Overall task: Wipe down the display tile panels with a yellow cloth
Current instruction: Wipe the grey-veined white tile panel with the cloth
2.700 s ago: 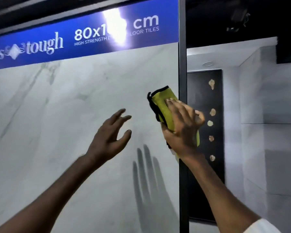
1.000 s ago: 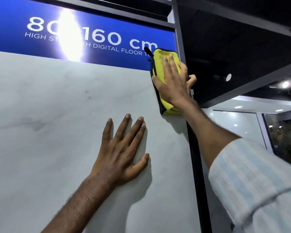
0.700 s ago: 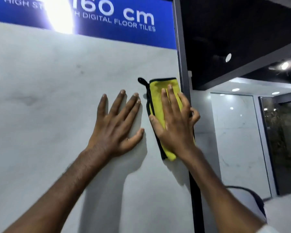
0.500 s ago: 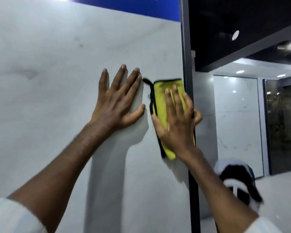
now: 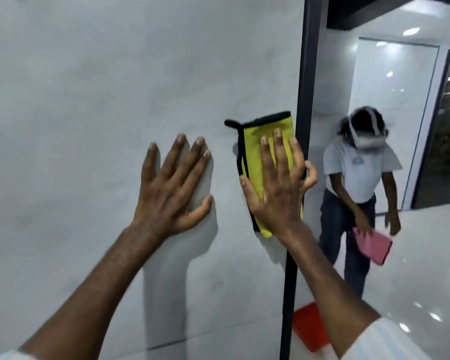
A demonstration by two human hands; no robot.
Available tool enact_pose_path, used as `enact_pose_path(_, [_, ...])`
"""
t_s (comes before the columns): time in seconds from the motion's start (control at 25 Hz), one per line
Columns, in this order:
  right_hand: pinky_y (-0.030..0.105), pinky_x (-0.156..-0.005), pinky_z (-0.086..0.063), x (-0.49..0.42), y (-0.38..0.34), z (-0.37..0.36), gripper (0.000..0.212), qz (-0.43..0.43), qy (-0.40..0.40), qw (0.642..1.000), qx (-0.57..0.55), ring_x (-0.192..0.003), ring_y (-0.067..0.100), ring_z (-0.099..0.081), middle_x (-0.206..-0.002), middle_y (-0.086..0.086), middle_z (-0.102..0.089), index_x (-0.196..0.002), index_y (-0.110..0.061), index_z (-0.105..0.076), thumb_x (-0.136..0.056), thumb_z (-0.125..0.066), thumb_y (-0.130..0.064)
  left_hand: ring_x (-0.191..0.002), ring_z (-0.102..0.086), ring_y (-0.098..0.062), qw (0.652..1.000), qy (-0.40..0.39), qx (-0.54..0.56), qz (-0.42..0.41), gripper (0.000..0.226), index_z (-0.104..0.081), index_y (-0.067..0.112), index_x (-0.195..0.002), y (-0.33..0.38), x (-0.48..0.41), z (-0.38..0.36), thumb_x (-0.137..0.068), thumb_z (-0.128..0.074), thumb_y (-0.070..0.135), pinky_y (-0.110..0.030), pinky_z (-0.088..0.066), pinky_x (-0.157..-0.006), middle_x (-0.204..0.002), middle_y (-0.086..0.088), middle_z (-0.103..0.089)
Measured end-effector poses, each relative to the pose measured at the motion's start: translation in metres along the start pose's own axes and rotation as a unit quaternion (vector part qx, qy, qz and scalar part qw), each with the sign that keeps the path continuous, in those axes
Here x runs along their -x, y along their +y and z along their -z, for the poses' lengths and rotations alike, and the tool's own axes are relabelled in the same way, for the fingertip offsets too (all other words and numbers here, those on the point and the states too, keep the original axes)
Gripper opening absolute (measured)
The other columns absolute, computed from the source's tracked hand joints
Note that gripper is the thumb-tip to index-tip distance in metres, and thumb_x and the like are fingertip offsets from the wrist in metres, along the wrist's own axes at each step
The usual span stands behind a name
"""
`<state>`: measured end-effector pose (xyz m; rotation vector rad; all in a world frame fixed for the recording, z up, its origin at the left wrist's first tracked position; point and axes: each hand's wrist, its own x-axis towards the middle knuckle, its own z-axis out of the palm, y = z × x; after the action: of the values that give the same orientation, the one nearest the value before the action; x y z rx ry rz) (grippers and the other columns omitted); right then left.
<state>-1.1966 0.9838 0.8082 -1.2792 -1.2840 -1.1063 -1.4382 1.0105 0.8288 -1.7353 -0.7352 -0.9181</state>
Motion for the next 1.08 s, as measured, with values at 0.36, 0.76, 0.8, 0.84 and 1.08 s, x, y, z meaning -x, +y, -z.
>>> enact_pose_path(0.36, [0.059,-0.106,-0.030,-0.047,-0.009,0.011,0.077,-0.038,0.013,0.999,-0.001,-0.153,0.032,-0.032,-0.167,0.009,-0.035,-0.159,-0.021,-0.041,-0.095,-0.053,-0.062,-0.158,-0.017,-0.044,1.000,-0.011,0.020,0.013,0.074,-0.027,0.006,-0.163,0.006,0.004,0.004,-0.104,-0.046,0.046,-0.071,-0.012,-0.122,-0.171,-0.018,-0.021])
enact_pose_path(0.76, [0.065,-0.104,-0.035,0.163,0.006,-0.007,0.078,0.000,-0.085,0.996,-0.008,-0.151,0.035,-0.026,-0.166,0.004,-0.026,-0.162,-0.027,-0.020,-0.098,-0.049,-0.062,-0.157,-0.022,-0.040,0.999,-0.038,0.019,-0.019,0.076,-0.034,0.010,-0.162,0.066,0.088,-0.023,-0.099,-0.052,0.049,-0.068,-0.006,-0.123,-0.168,-0.014,-0.030])
enact_pose_path(0.8, [0.063,-0.104,-0.034,0.148,0.003,-0.006,0.078,-0.007,-0.068,0.998,-0.006,-0.151,0.034,-0.028,-0.166,0.004,-0.027,-0.162,-0.027,-0.021,-0.098,-0.049,-0.062,-0.157,-0.023,-0.040,0.999,-0.032,0.017,-0.019,0.076,-0.034,0.010,-0.162,0.067,0.089,-0.025,-0.099,-0.052,0.049,-0.068,-0.007,-0.123,-0.168,-0.014,-0.030])
enact_pose_path(0.84, [0.061,-0.104,-0.033,0.127,-0.001,-0.004,0.077,-0.023,-0.046,0.999,-0.006,-0.151,0.033,-0.030,-0.167,0.005,-0.030,-0.161,-0.026,-0.024,-0.098,-0.050,-0.062,-0.157,-0.023,-0.039,0.999,-0.028,0.020,-0.018,0.076,-0.035,0.010,-0.161,0.067,0.089,-0.026,-0.099,-0.053,0.049,-0.068,-0.007,-0.123,-0.168,-0.014,-0.031])
enact_pose_path(1.08, [0.065,-0.102,-0.037,0.155,0.002,-0.015,0.081,-0.033,-0.007,0.999,-0.022,-0.150,0.036,-0.033,-0.168,0.007,-0.030,-0.163,-0.023,-0.026,-0.097,-0.056,-0.058,-0.157,-0.020,-0.037,1.000,-0.023,0.019,-0.008,0.076,-0.037,0.010,-0.160,0.068,0.092,-0.028,-0.098,-0.055,0.049,-0.070,-0.011,-0.121,-0.167,-0.015,-0.033])
